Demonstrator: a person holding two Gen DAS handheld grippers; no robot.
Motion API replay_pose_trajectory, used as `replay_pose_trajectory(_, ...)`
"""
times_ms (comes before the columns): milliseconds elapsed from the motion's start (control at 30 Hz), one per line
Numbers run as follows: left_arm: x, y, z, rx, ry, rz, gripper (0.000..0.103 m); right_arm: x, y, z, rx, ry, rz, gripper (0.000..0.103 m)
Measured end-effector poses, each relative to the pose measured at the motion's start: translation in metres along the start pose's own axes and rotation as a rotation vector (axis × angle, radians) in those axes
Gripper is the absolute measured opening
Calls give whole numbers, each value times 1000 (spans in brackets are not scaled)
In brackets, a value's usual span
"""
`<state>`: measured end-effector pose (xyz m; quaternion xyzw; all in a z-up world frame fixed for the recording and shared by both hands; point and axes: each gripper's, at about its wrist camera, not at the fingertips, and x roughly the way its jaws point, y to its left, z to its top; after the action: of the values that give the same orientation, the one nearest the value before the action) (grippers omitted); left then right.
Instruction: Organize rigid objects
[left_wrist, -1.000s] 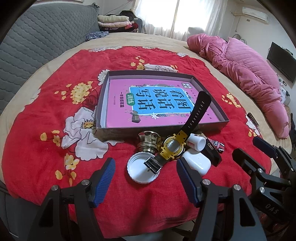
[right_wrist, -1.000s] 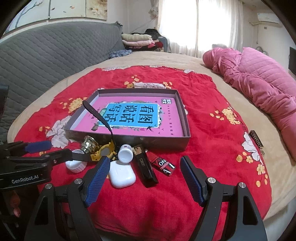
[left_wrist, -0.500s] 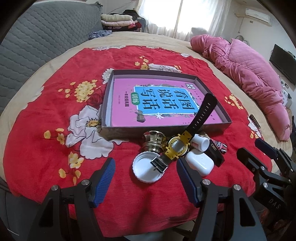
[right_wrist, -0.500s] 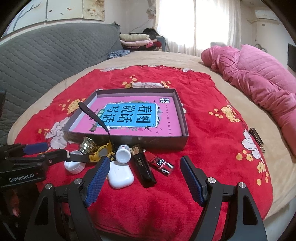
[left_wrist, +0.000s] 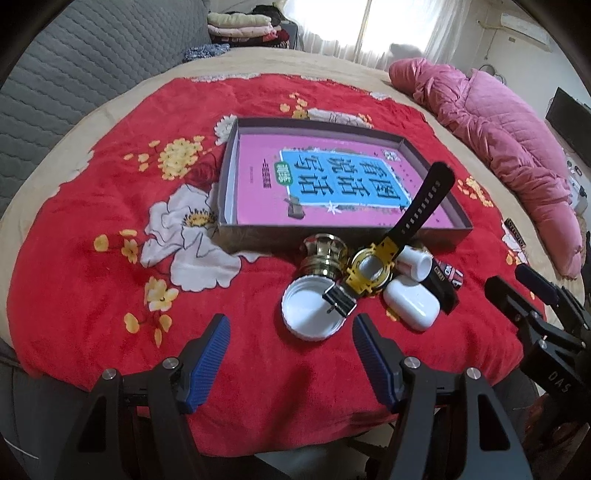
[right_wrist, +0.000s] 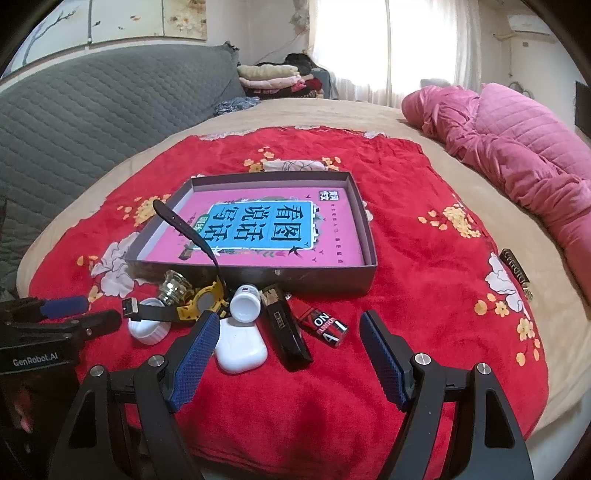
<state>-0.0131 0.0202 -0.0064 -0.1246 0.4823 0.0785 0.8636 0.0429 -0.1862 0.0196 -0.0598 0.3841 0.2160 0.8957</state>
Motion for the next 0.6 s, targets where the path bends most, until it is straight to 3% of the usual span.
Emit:
replay_pose_trajectory(300, 21, -4, -4, 26, 57, -10, 68, 10, -11, -4, 41, 42, -4, 79)
replay_pose_trajectory(533, 18, -6, -1, 33, 17, -44, 68, 12, -12, -5, 41, 49, -2, 79)
replay_pose_trajectory(600, 20, -7, 0, 42, 15, -50, 63, 13, -11, -4, 41, 51, -2, 79)
